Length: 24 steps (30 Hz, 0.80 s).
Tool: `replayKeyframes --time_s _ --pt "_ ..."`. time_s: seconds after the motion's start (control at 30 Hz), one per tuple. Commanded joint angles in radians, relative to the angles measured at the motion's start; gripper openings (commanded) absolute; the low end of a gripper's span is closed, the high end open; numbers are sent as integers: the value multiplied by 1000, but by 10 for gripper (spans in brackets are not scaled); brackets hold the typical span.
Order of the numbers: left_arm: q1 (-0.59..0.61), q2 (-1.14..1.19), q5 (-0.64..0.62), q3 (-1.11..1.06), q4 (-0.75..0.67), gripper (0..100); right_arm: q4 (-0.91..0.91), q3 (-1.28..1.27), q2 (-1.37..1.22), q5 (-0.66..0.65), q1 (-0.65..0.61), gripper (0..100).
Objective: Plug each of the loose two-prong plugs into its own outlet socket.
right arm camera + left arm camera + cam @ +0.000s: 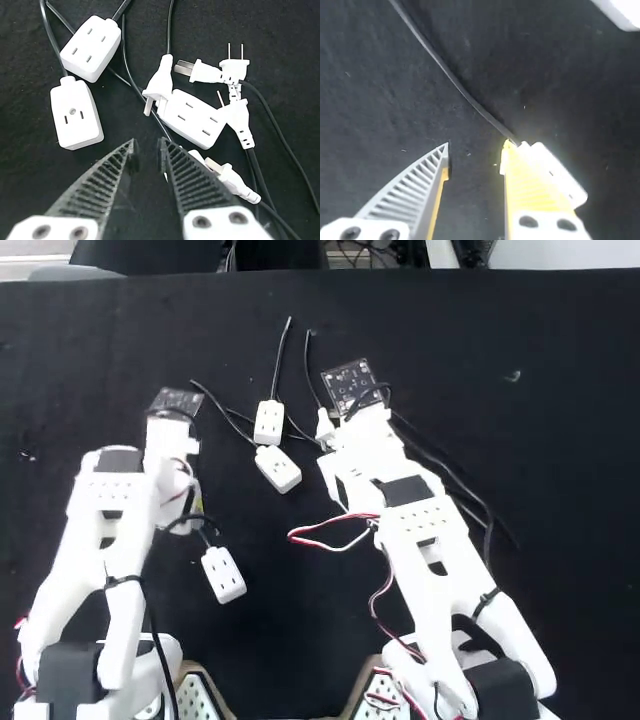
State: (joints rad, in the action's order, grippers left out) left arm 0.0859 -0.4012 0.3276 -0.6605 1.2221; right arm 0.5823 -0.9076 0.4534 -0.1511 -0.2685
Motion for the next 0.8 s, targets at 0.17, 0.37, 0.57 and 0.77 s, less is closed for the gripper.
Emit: replayKeyframes --time_s 0.17,0.37,0.57,0.77 --pt "-90 -29 585 94 359 178 -18 2 41 -29 3 75" --pt "-203 -32 546 -93 242 178 -17 1 41 -29 5 75" --pt "-309 -31 396 -193 15 178 -20 5 41 -29 44 75" --pt "-387 -37 58 -205 -259 178 -54 4 42 -21 95 75"
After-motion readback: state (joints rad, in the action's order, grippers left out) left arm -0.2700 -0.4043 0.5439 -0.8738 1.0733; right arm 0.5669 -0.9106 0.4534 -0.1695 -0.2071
